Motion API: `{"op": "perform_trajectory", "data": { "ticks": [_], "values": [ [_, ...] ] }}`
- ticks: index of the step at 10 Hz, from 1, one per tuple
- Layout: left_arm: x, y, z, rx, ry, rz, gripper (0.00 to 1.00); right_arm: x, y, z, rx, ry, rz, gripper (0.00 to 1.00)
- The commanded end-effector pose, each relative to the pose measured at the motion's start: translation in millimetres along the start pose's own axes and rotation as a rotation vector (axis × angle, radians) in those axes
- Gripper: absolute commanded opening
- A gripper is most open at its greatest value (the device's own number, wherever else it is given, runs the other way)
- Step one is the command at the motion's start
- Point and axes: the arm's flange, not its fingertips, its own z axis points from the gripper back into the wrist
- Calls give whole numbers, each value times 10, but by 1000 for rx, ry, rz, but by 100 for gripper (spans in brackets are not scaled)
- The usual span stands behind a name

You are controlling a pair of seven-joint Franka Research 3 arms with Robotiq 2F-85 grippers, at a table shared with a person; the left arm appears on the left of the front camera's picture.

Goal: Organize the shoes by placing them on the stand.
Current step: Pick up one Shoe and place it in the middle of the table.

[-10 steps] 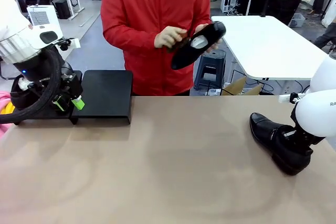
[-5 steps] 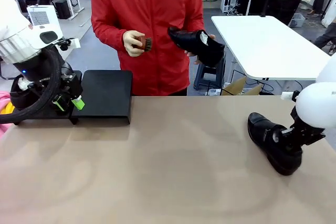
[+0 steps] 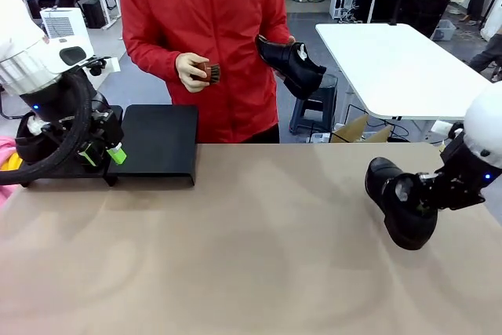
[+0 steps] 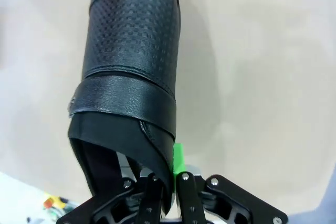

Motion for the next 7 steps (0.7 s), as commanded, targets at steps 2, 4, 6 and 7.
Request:
{"op": "perform_trajectory", "data": {
  "ticks": [2, 4, 6, 7],
  "values": [
    [-9, 1, 14, -18, -10, -3, 57, -521, 656, 488, -44, -90, -109, 0],
    [-9, 1, 14, -18, -10, -3, 57, -877, 1182, 540, -116, -70, -149, 0],
    [-9, 1, 14, -18, -10, -3, 57, -1186, 1521, 640, -255, -122, -257, 0],
    [-9, 1, 14, -18, -10, -3, 57, -928, 1251, 508, -110, -73, -131, 0]
  ]
}}
